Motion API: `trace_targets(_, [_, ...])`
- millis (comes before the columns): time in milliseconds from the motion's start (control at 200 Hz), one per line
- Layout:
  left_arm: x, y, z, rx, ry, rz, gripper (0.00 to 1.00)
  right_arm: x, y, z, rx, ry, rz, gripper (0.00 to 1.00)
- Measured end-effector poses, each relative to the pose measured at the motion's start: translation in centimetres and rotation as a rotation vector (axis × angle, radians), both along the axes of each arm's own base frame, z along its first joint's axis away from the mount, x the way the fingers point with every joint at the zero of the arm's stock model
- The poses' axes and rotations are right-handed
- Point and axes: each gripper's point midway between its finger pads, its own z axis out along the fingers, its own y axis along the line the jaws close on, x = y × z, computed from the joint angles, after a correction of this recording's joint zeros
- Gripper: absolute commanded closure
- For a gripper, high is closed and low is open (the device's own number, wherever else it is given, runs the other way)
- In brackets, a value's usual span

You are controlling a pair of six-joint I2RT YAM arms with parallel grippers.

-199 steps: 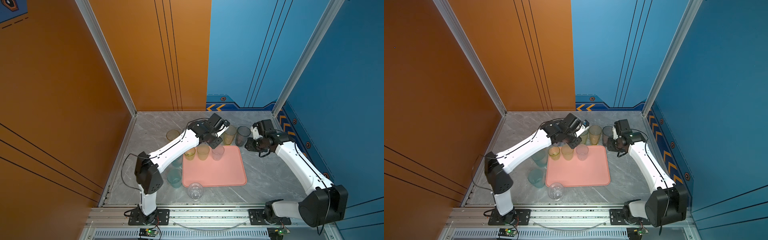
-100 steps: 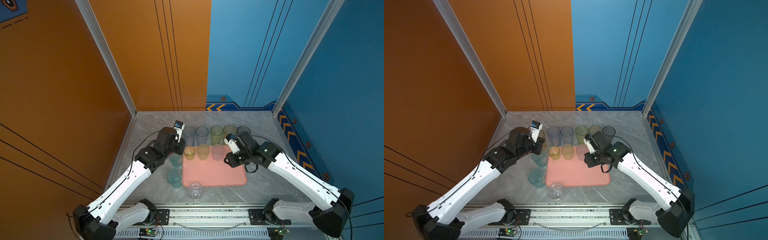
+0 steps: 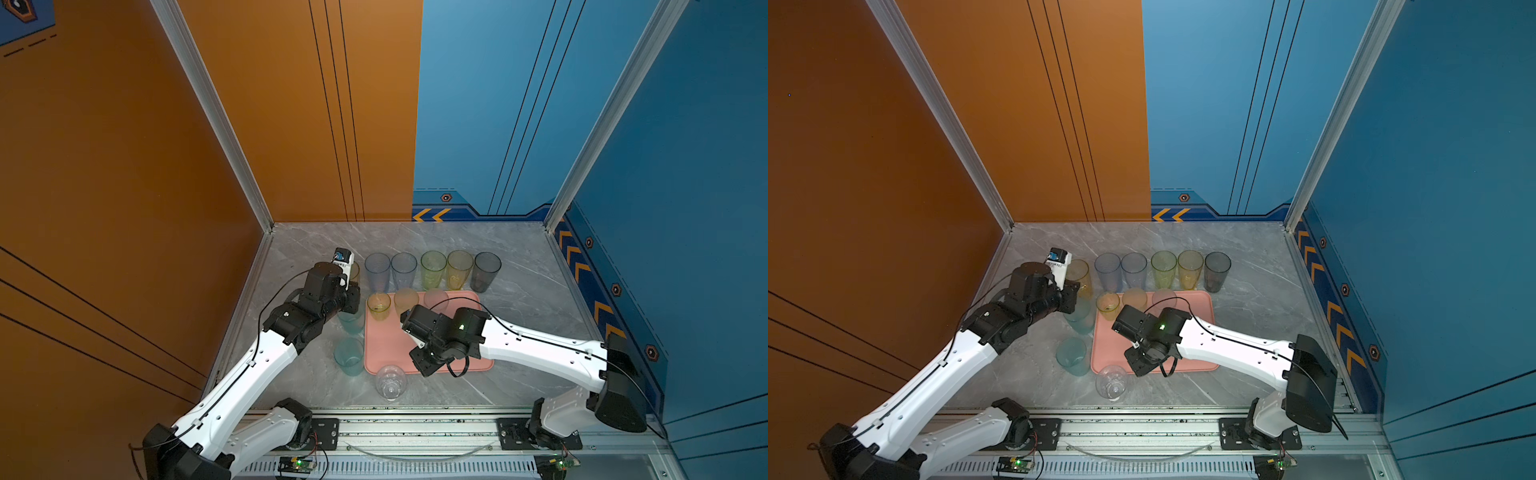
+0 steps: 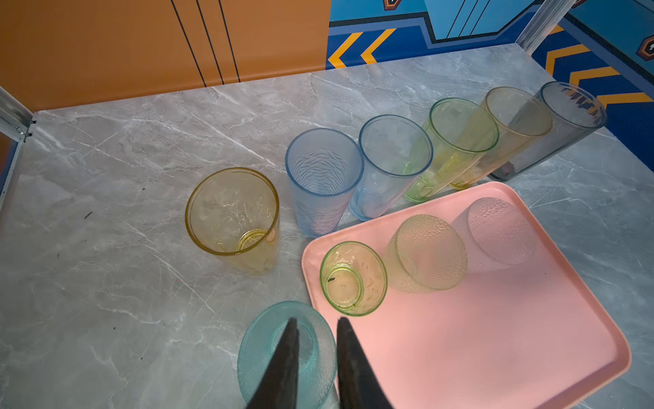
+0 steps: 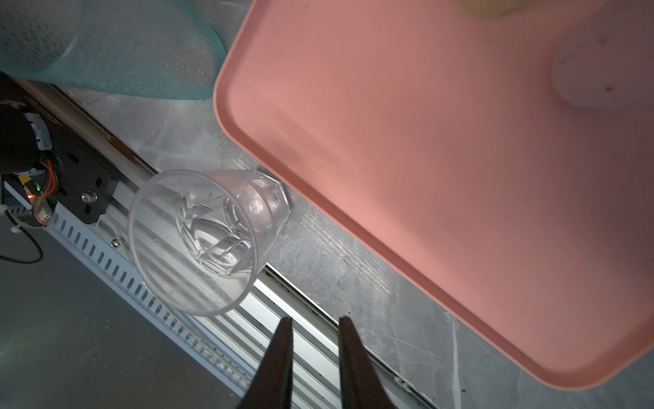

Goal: Place the glasses into the tray
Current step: Pick up the glass from the bottom-center of the table.

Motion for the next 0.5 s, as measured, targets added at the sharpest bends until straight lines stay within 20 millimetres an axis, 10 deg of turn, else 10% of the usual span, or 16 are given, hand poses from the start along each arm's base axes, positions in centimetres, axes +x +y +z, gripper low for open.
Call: trace_targets(501, [-0.2, 0.1, -0.5, 0.01, 0.009, -0.003, 0.78, -0.6, 3.7, -1.0, -0.011, 0.043, 0.053, 0.81])
